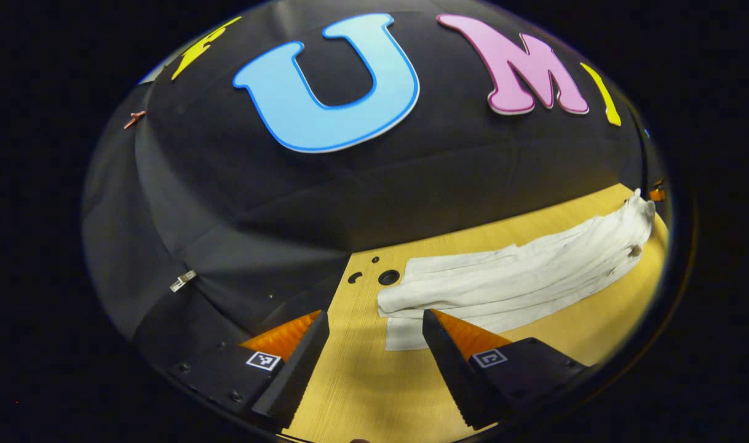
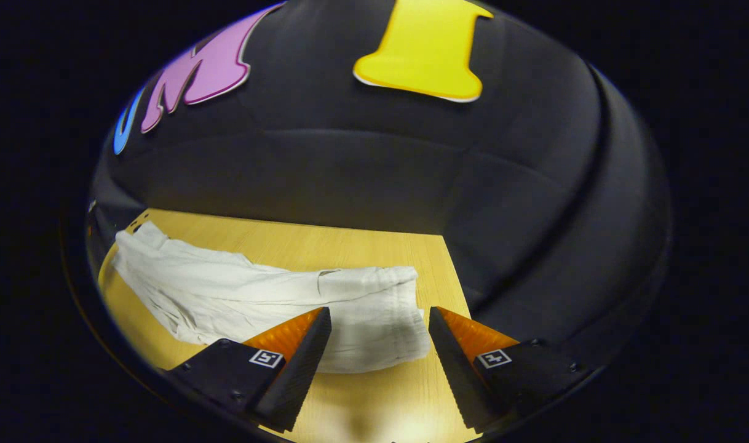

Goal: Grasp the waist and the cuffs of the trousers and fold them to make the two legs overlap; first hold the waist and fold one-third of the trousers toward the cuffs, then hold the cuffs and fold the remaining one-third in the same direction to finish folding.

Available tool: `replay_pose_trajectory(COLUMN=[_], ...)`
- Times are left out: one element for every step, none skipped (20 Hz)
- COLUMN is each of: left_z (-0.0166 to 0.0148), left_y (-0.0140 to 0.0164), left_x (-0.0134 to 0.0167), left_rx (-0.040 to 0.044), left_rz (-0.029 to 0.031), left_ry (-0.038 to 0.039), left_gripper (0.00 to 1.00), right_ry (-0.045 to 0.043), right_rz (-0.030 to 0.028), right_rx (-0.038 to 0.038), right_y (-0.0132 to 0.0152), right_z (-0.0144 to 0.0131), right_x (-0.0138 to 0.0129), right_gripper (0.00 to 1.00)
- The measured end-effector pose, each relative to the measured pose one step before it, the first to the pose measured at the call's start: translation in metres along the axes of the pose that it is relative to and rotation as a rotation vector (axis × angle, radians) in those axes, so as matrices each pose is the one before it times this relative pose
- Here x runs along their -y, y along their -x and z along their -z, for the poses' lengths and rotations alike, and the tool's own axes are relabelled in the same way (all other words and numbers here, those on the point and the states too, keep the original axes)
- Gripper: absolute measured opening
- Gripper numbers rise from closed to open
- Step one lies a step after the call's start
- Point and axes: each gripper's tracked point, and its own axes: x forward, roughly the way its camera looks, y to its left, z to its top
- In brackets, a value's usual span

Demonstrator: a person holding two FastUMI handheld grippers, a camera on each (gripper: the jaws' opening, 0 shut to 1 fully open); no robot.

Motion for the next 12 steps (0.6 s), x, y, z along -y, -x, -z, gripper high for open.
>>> replay_pose_trajectory(left_z=[-0.00299, 0.00039, 0.00387, 0.00545, 0.00459, 0.00254, -0.00024, 0.00009, -0.00174, 0.00092, 0.00218, 0.00158], left_y=[0.01247, 0.01507, 0.01326, 0.00909, 0.01020, 0.00647, 0.00741, 0.00657, 0.00628, 0.00400, 0.00327, 0.00335], left_x=[0.00100, 0.00577, 0.00467, 0.00498, 0.00278, 0.00237, 0.00358, 0.00320, 0.00349, 0.00139, 0.00245, 0.00203], left_rx=[0.00824, -0.00779, -0.02073, -0.01990, -0.01158, -0.00289, 0.00096, 0.00517, 0.00205, -0.00753, -0.01228, -0.00674], left_rz=[0.00694, 0.00520, -0.00026, 0.01034, 0.00175, -0.00002, 0.00687, 0.00494, 0.00747, 0.00561, 0.00612, 0.00565], left_ry=[0.01280, 0.01658, 0.02560, 0.02804, 0.02151, 0.01506, 0.00954, 0.00639, 0.00648, 0.01963, 0.03176, 0.03268], left_gripper=[0.97, 0.97, 0.97, 0.97, 0.97, 0.97, 0.97, 0.97, 0.97, 0.97, 0.97, 0.98], right_ry=[-0.04970, -0.04561, -0.03622, -0.02588, -0.02678, -0.03724, -0.06214, -0.07790, -0.05794, -0.02192, -0.00585, -0.01306], right_rz=[0.00944, 0.01293, 0.00658, 0.01171, 0.01134, 0.00763, 0.00986, 0.01010, 0.02040, 0.02605, 0.02756, 0.01277], right_rx=[-0.00748, -0.01113, -0.00692, -0.00245, -0.00390, -0.00876, -0.01069, -0.00397, 0.00194, 0.00456, 0.00764, 0.00408], right_y=[-0.00133, -0.00411, -0.00311, -0.00620, -0.00606, -0.00604, -0.00316, -0.00292, 0.00168, 0.00371, 0.00346, 0.00062], right_z=[0.00503, 0.00503, 0.00305, 0.00272, 0.00458, 0.00307, 0.00460, 0.00311, 0.00101, 0.00045, -0.00294, -0.00055], right_x=[0.00435, 0.00322, 0.00227, 0.00353, 0.00194, 0.00197, 0.00204, 0.00122, 0.00184, 0.00341, 0.00331, 0.00000], right_gripper=[0.98, 0.98, 0.98, 0.98, 0.98, 0.98, 0.98, 0.99, 0.99, 0.99, 0.99, 0.99])
